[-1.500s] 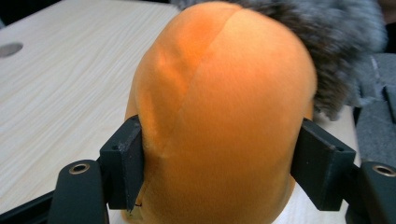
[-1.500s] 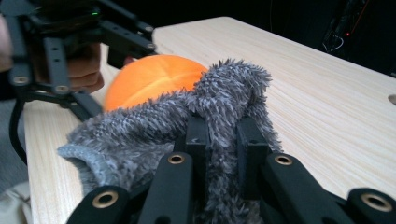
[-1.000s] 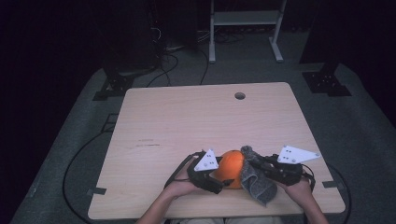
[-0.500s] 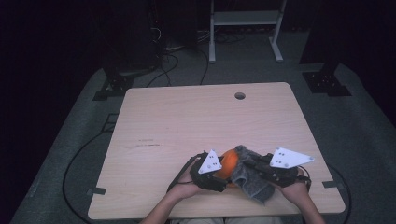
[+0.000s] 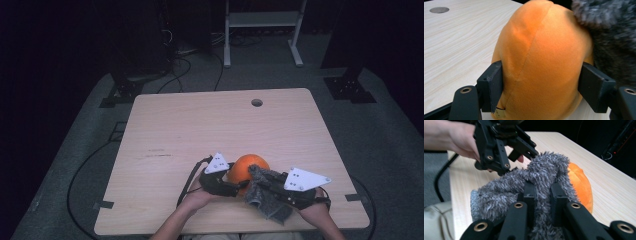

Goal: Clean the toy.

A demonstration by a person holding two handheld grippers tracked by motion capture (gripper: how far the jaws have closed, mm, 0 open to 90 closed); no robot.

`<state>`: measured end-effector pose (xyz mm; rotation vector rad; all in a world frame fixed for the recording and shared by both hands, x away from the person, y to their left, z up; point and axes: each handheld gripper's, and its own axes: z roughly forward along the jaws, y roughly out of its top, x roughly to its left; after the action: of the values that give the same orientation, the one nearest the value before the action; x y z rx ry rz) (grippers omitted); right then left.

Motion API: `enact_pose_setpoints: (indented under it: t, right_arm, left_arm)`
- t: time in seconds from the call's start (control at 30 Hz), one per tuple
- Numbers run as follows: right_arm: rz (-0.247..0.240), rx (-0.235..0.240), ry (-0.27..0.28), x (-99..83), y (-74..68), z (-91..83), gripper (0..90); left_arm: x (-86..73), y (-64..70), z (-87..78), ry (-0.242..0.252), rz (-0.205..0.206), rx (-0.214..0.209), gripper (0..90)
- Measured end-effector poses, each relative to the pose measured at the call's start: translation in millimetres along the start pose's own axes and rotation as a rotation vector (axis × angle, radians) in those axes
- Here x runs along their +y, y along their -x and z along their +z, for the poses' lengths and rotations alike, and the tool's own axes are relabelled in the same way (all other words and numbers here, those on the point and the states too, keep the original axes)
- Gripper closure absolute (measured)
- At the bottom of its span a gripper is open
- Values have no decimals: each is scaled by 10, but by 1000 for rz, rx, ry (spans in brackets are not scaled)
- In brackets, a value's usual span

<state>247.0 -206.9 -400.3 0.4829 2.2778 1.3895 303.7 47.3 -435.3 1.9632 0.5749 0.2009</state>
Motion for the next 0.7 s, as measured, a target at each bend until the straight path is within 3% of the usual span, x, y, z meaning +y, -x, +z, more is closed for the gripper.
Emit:
enact_pose_setpoints:
  t: [0.07,0.2,0.3,0.37,0.43,0.5,0.53,0.57,0.63,0.7]
  right_arm:
    - [22,-5,6,-7,51,12,778]
    - [79,-47,22,-47,195,-33,778]
    - [133,-70,32,-122,316,-101,778]
    - [159,-64,28,-185,371,-128,778]
    - [170,-69,18,-241,396,-157,778]
    - [178,-61,18,-259,399,-181,778]
    - [171,-55,17,-258,389,-184,778]
    - [160,-53,12,-245,373,-181,778]
    - [134,-48,-1,-215,350,-168,778]
    - [122,-50,-15,-189,339,-164,778]
  left_arm:
    - [-5,25,12,5,6,1,275]
    - [12,153,57,-14,94,5,287]
    - [9,217,62,-32,168,-37,272]
    - [19,204,34,-32,194,-74,245]
    - [40,164,4,-11,177,-81,186]
    - [58,129,14,-15,165,-27,131]
    - [58,129,14,-15,165,-27,105]
    - [44,111,48,-31,151,-39,105]
    - [14,130,74,-35,171,-64,150]
    - [-11,161,85,-30,194,-60,221]
